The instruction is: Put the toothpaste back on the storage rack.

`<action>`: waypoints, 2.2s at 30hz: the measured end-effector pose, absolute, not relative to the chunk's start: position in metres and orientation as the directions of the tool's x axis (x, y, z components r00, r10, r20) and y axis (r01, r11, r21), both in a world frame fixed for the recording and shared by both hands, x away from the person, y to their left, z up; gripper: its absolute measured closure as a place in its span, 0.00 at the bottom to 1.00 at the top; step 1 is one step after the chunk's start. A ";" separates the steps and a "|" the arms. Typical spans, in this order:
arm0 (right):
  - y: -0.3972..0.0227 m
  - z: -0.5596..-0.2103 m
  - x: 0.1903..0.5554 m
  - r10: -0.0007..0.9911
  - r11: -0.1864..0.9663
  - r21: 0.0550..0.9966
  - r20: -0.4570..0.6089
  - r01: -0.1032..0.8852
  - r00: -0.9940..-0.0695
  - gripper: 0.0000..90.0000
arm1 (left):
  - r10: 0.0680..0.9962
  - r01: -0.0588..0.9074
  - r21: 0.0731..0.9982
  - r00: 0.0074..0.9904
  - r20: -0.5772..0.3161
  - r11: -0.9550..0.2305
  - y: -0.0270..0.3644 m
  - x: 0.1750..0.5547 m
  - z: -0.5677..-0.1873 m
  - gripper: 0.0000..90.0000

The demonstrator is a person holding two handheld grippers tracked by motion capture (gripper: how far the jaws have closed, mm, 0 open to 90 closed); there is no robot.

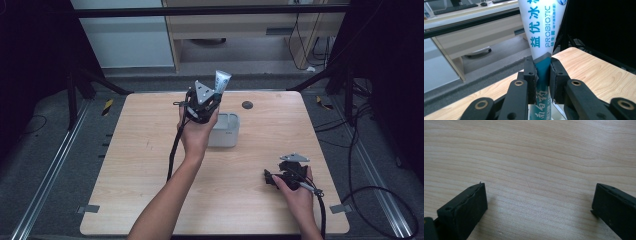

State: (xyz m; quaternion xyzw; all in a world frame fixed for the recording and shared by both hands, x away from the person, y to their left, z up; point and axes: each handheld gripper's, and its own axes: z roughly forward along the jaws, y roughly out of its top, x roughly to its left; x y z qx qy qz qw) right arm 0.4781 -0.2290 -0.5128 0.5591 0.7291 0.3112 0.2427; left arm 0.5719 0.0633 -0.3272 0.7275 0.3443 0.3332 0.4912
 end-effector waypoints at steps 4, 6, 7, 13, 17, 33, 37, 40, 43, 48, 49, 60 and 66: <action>-0.229 -0.513 0.478 0.966 0.182 0.725 -0.006 0.664 -0.257 0.00 | 0.832 0.172 0.949 0.538 0.135 -0.265 0.065 0.577 -0.329 0.86; -0.229 -0.513 0.478 0.966 0.182 0.725 -0.006 0.664 -0.258 0.00 | 0.836 0.176 0.950 0.533 0.129 -0.259 0.066 0.579 -0.330 0.86; -0.229 -0.513 0.478 0.966 0.182 0.725 -0.006 0.664 -0.257 0.00 | 0.838 0.177 0.950 0.531 0.127 -0.257 0.067 0.580 -0.331 0.86; -0.229 -0.513 0.478 0.966 0.182 0.725 -0.006 0.664 -0.258 0.00 | 0.848 0.184 0.953 0.518 0.114 -0.240 0.070 0.583 -0.332 0.86; -0.229 -0.513 0.478 0.966 0.182 0.725 -0.006 0.664 -0.258 0.00 | 0.848 0.197 0.952 0.520 0.099 -0.232 0.068 0.584 -0.334 0.86; -0.229 -0.513 0.478 0.966 0.182 0.726 -0.006 0.664 -0.259 0.00 | 0.850 0.215 0.952 0.521 0.077 -0.218 0.065 0.596 -0.349 0.86; -0.229 -0.513 0.478 0.966 0.182 0.725 -0.006 0.664 -0.259 0.00 | 0.849 0.216 0.951 0.523 0.079 -0.221 0.063 0.597 -0.351 0.86; -0.229 -0.513 0.478 0.966 0.182 0.725 -0.006 0.664 -0.259 0.00 | 0.852 0.219 0.951 0.518 0.075 -0.217 0.062 0.597 -0.352 0.86; -0.229 -0.513 0.478 0.966 0.182 0.725 -0.006 0.664 -0.259 0.00 | 0.854 0.223 0.951 0.515 0.071 -0.213 0.062 0.597 -0.355 0.86; -0.229 -0.513 0.478 0.966 0.182 0.725 -0.006 0.664 -0.258 0.00 | 0.857 0.228 0.951 0.511 0.064 -0.207 0.063 0.597 -0.361 0.86; -0.229 -0.513 0.478 0.966 0.182 0.725 -0.006 0.664 -0.259 0.00 | 0.858 0.229 0.952 0.510 0.062 -0.205 0.064 0.597 -0.362 0.86; -0.229 -0.513 0.478 0.966 0.179 0.726 -0.002 0.664 -0.257 0.00 | 0.864 0.248 0.952 0.502 0.032 -0.180 0.064 0.595 -0.376 0.86; -0.229 -0.513 0.478 0.966 0.179 0.726 -0.002 0.664 -0.257 0.00 | 0.861 0.254 0.949 0.508 0.032 -0.185 0.062 0.595 -0.384 0.86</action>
